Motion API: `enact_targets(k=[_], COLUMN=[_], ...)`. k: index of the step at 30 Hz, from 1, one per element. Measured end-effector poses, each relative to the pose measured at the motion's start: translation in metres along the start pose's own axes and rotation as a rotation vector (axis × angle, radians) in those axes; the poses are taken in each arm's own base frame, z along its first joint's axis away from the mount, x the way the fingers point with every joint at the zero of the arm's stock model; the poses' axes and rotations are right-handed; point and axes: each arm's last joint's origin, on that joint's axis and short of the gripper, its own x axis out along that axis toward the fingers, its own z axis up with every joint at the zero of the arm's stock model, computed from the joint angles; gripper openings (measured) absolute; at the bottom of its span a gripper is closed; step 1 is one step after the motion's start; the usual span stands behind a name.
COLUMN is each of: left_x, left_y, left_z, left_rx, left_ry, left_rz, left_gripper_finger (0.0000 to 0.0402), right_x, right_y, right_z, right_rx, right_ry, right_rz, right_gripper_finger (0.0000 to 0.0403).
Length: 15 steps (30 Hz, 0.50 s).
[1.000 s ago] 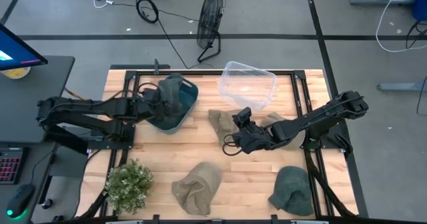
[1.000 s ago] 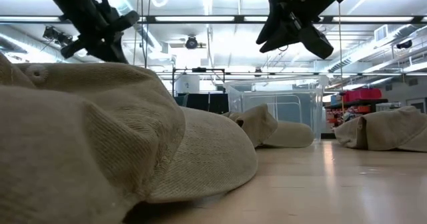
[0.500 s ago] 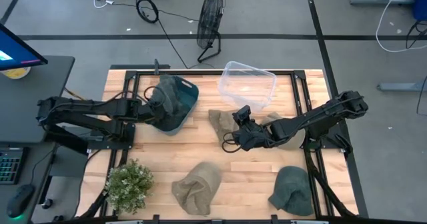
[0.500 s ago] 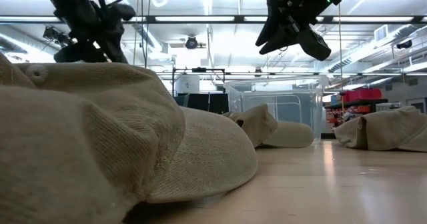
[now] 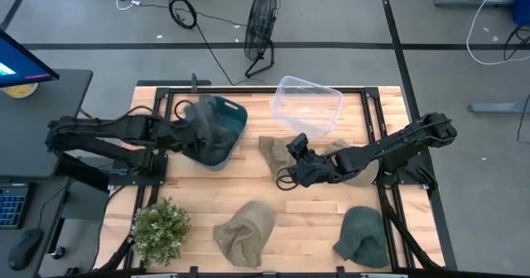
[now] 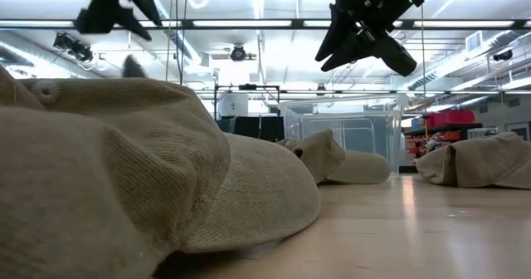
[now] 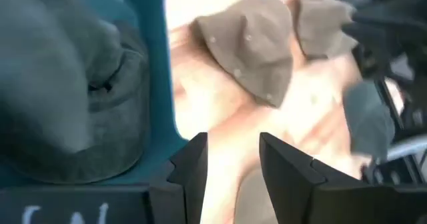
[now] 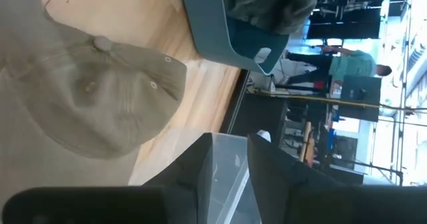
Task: Pick & Place hat
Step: Put the top blue cap into the blue bin
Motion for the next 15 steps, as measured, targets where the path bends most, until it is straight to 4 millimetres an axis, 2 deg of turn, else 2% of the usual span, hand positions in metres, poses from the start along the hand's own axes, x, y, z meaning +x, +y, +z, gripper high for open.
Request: enact_targets(k=[4, 8, 12, 15], left_x=[-0.019, -0.032, -0.034, -0.034], left_y=[-0.011, -0.013, -0.005, 0.007], left_z=[0.003, 0.003, 0.004, 0.006], left_rx=[0.232, 0.611, 0.956, 1.085], left_ry=[0.010, 0.024, 0.011, 0.055], left_rz=[-0.039, -0.017, 0.136, 0.316], left_gripper_finger=[0.0136, 0.0123, 0.0116, 0.0119], right_x=[0.000, 0.001, 0.004, 0.007], right_y=[0.000, -0.001, -0.002, -0.005], right_z=[0.000, -0.001, -0.001, -0.001], right_rx=[0.000, -0.010, 0.001, 0.028], right_ry=[0.000, -0.004, -0.030, -0.070], right_rz=[0.001, 0.006, 0.032, 0.058], right_gripper_finger=[0.0098, 0.0098, 0.0098, 0.0098])
